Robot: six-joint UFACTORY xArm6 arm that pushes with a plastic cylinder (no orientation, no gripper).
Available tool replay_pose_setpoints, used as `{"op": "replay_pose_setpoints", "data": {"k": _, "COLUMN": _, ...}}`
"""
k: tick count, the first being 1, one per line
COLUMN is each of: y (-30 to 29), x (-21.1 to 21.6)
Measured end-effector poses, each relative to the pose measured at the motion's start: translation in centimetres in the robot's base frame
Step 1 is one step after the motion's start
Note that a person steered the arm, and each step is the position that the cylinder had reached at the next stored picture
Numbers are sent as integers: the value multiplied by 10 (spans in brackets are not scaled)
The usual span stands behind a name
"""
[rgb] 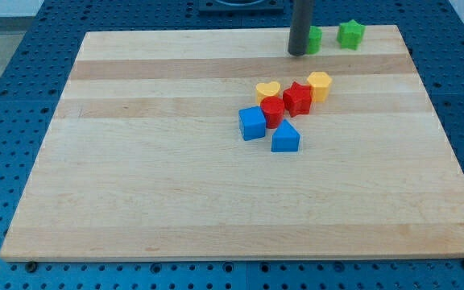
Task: Push the hexagon at the bottom right of the green star
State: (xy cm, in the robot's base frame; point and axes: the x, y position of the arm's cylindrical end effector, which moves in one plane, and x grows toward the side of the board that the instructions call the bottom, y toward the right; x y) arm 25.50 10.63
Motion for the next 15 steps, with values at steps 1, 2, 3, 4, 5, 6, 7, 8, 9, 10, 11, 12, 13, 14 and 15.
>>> {"op": "replay_pose_setpoints", "data": {"k": 1, "y": 20, "x": -4}}
{"op": "replay_pose_setpoints", "data": {"k": 2, "y": 22, "x": 9}}
{"op": "replay_pose_setpoints", "data": {"k": 3, "y": 55, "x": 30}}
{"op": "replay_pose_setpoints", "data": {"k": 4, "y": 103, "x": 54}}
{"op": "replay_pose_setpoints", "data": {"k": 5, "y": 107, "x": 110}}
{"op": "replay_pose_setpoints", "data": {"k": 6, "y": 55, "x": 151}}
{"op": "replay_pose_setpoints", "data": {"k": 7, "y": -13, "x": 135}}
{"op": "replay_pose_setpoints", "data": {"k": 8, "y": -29, "x": 86}}
{"op": "replay_pose_setpoints", "data": {"k": 9, "y": -29, "x": 82}}
{"op": "replay_pose_setpoints", "data": {"k": 10, "y": -27, "x": 109}}
{"op": "replay_pose_setpoints", "data": {"k": 11, "y": -13, "x": 135}}
{"op": "replay_pose_setpoints", "data": {"k": 12, "y": 34, "x": 114}}
{"op": "replay_pose_setpoints", "data": {"k": 13, "y": 89, "x": 66}}
{"op": "replay_pose_setpoints", "data": {"k": 14, "y": 104, "x": 66}}
{"op": "replay_pose_setpoints", "data": {"k": 15, "y": 102, "x": 108}}
